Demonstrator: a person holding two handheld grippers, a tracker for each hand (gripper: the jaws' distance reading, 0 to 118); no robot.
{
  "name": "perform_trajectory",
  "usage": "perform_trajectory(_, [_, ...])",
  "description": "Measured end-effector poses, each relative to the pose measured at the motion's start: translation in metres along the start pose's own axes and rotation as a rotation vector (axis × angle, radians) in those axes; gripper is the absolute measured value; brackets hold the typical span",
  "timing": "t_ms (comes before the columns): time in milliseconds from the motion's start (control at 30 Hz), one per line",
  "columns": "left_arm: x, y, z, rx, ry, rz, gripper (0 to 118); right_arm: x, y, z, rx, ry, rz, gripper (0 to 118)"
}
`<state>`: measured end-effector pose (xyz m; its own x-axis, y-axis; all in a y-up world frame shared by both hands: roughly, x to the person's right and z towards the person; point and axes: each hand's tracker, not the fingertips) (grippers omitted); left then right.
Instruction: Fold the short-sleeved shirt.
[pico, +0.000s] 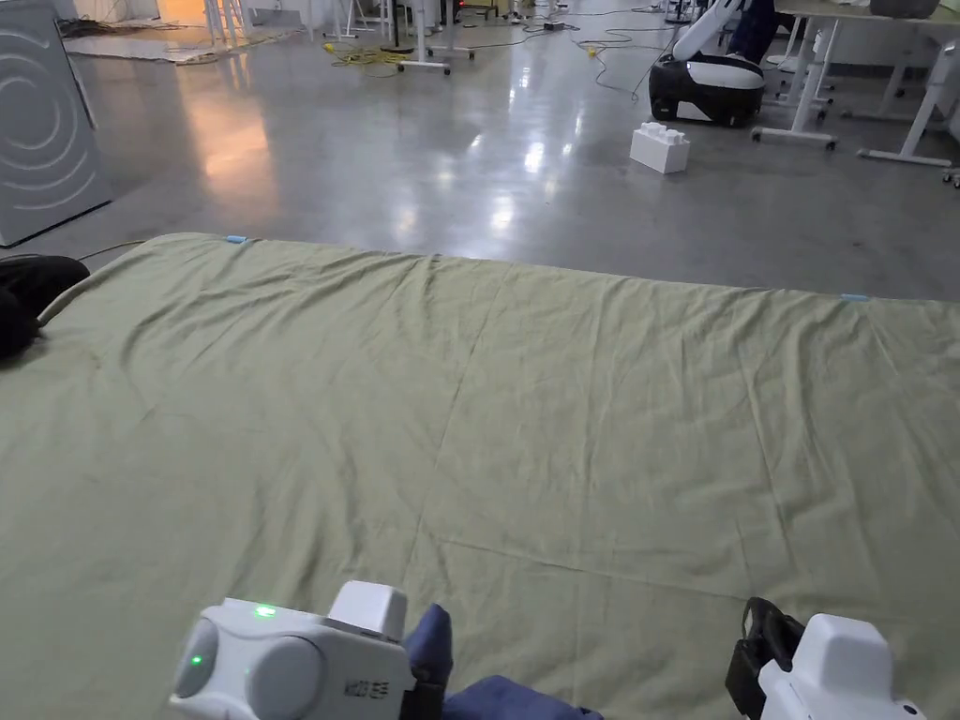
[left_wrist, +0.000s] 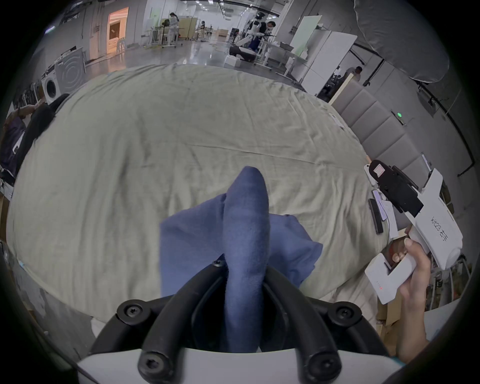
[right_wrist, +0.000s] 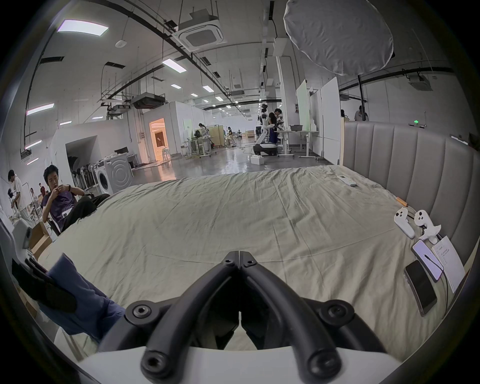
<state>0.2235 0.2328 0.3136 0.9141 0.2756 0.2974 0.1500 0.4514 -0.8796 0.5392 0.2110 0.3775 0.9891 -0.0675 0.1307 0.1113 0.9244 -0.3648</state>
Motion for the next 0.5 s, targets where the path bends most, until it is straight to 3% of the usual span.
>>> perform_trajectory(367, [0.044,-0.012,-0.082,-0.107,0.004,0.046,12,0.014,-0.002,0.005,-0.007,-0.034,-0.001,0])
perform_trajectory(400, [0.045,-0.014,-0.088,-0.109,0.005,0.061,16,0.014,-0.002,0.006,-0.007,-0.038,-0.001,0])
perform_trajectory(500, [0.042,-0.015,-0.087,-0.089,-0.066,0.13,41,0.016,-0.003,0.007,-0.011,-0.043,-0.003,0])
